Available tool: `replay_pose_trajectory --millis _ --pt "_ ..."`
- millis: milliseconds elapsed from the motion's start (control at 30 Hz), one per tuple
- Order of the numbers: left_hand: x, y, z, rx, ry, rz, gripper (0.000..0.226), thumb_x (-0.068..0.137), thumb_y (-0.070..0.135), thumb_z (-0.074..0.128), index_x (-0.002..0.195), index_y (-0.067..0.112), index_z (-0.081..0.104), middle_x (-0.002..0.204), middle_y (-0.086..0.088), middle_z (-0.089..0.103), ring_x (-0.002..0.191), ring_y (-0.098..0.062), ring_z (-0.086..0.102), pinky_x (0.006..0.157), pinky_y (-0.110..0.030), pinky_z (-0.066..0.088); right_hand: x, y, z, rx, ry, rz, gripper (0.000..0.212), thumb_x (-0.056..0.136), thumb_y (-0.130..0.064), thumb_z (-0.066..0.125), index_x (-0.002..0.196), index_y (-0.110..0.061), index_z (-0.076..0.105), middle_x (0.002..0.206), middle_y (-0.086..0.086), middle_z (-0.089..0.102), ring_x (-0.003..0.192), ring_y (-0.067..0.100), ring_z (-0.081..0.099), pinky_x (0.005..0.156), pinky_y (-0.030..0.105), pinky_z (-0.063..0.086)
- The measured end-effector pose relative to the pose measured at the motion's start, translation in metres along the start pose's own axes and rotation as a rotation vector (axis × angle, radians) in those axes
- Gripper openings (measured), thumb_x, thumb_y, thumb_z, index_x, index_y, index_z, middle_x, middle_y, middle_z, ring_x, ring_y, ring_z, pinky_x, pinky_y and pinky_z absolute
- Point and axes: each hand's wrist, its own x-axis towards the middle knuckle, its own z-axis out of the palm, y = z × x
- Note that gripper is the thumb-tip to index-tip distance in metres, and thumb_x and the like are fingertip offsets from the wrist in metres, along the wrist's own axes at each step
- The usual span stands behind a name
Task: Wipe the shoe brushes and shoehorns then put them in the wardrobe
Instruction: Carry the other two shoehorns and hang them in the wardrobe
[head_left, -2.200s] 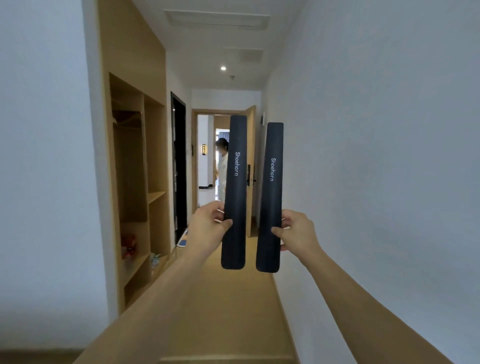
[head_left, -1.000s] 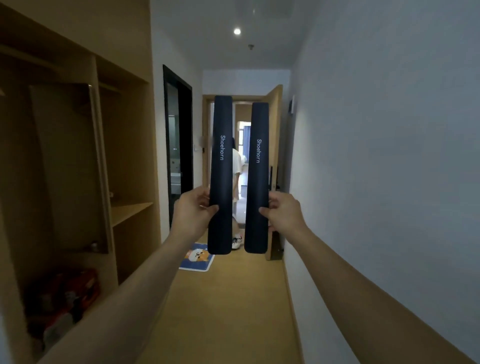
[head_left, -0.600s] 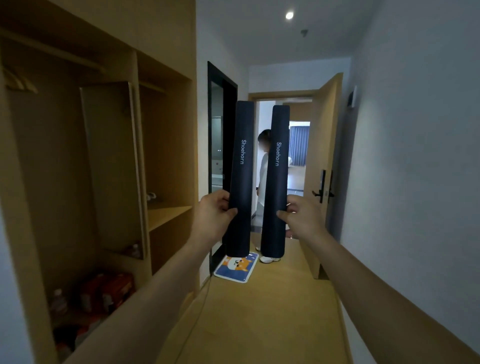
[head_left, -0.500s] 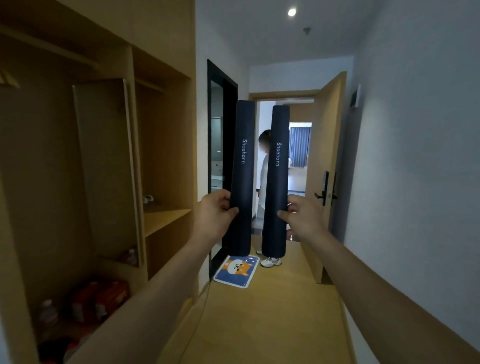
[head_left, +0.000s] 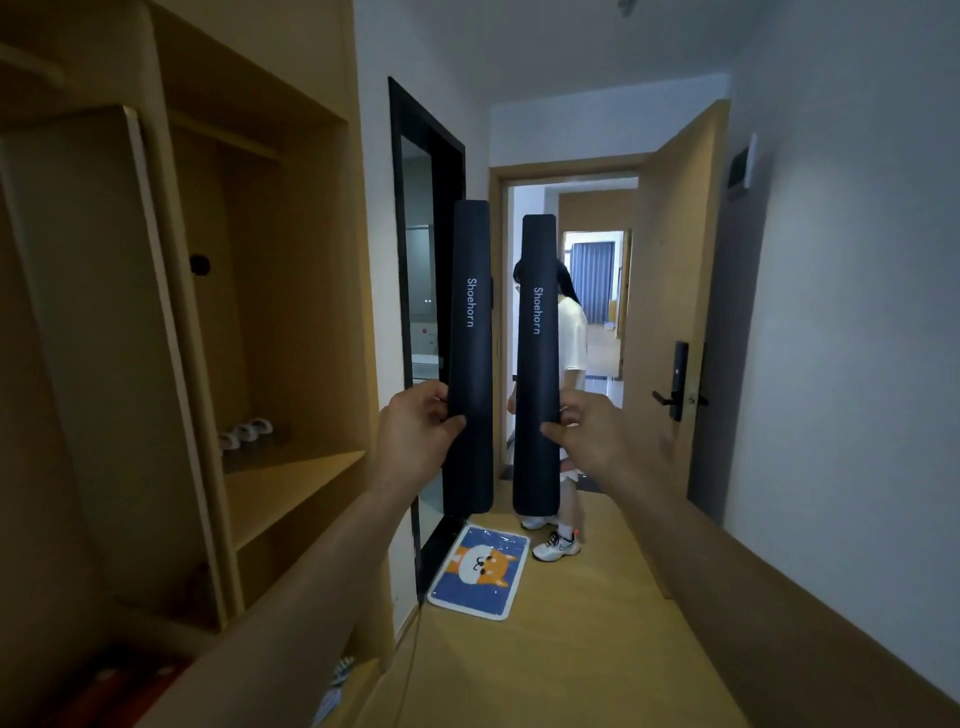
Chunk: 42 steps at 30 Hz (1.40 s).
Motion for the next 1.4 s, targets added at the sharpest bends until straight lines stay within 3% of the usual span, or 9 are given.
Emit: replay_pose_trajectory --millis 100,233,367,500,633,767,1033,1233,1400 --pt "0.035 -0.027 0.014 0.014 0.009 -0.028 0.020 0.086 0.010 0.071 0.092 0.027 0.063 0.088 0.009 0.069 0.083 -0.010 0.068 0.077 -0.039 0.061 0.049 0.025 0.017 0.037 0.000 -0.025 0.017 0.091 -0.003 0.067 0.103 -0.015 0.066 0.090 0.005 0.068 0.094 0.029 0.069 0.077 0.048 0.061" --pt "0.083 -0.061 0.031 0.044 0.046 -0.043 0.016 0.086 0.008 0.070 0.095 0.021 0.065 0.090 0.006 0.069 0.084 -0.011 0.069 0.076 -0.039 0.061 0.124 0.053 0.041 0.057 -0.065 -0.063 0.019 0.090 -0.002 0.066 0.106 -0.012 0.067 0.092 0.012 0.071 0.088 0.030 0.070 0.071 0.049 0.062" --pt "0.142 -0.095 0.047 0.081 0.150 -0.066 0.016 0.085 0.008 0.071 0.095 0.019 0.067 0.090 0.006 0.069 0.084 -0.013 0.069 0.073 -0.040 0.062 0.208 0.077 0.065 0.035 -0.115 -0.148 0.016 0.088 -0.002 0.067 0.105 -0.003 0.068 0.094 0.020 0.071 0.078 0.026 0.069 0.050 0.020 0.056" --pt "0.201 -0.126 0.058 0.116 0.209 -0.118 0.020 0.084 0.008 0.072 0.098 0.023 0.067 0.090 0.009 0.069 0.084 -0.011 0.070 0.074 -0.039 0.062 0.284 0.088 0.090 0.088 -0.236 -0.164 0.017 0.090 -0.004 0.067 0.103 -0.015 0.069 0.093 0.009 0.073 0.084 0.022 0.071 0.061 0.042 0.063" --pt "0.234 -0.159 0.068 0.157 0.260 -0.140 0.023 0.084 0.010 0.072 0.090 0.032 0.068 0.084 0.013 0.069 0.082 -0.008 0.069 0.071 -0.033 0.061 0.343 0.101 0.120 0.163 -0.314 -0.150 0.017 0.090 0.000 0.066 0.103 -0.012 0.069 0.091 0.010 0.073 0.084 0.025 0.071 0.062 0.044 0.062" --pt "0.262 -0.190 0.067 0.240 0.321 -0.214 0.016 0.084 0.011 0.072 0.097 0.019 0.069 0.088 0.004 0.069 0.085 -0.013 0.067 0.077 -0.040 0.060 0.385 0.116 0.163 0.224 -0.396 -0.152 0.021 0.090 0.004 0.064 0.107 -0.008 0.068 0.094 0.015 0.073 0.088 0.032 0.072 0.067 0.054 0.061" --pt "0.320 -0.263 0.034 0.302 0.390 -0.225 0.019 0.086 0.014 0.070 0.104 0.020 0.066 0.095 0.006 0.069 0.091 -0.009 0.066 0.080 -0.038 0.060 0.462 0.125 0.262 0.262 -0.493 -0.192 0.021 0.092 0.000 0.065 0.109 -0.013 0.067 0.100 0.012 0.071 0.095 0.032 0.069 0.072 0.053 0.062" --pt "0.388 -0.328 -0.014 0.367 0.477 -0.152 0.014 0.086 0.018 0.070 0.087 0.031 0.066 0.084 0.013 0.069 0.078 0.000 0.065 0.068 -0.025 0.055 0.529 0.100 0.345 0.231 -0.527 -0.277 0.024 0.093 -0.006 0.065 0.113 -0.018 0.065 0.104 0.004 0.071 0.096 0.026 0.068 0.073 0.045 0.063" --pt "0.439 -0.378 -0.062 0.379 0.563 -0.154 0.017 0.088 0.019 0.068 0.080 0.033 0.063 0.080 0.018 0.066 0.075 0.004 0.063 0.066 -0.017 0.052 0.576 0.076 0.422 0.288 -0.554 -0.354 0.025 0.092 -0.007 0.067 0.115 -0.016 0.067 0.103 0.004 0.072 0.097 0.023 0.068 0.080 0.048 0.061"
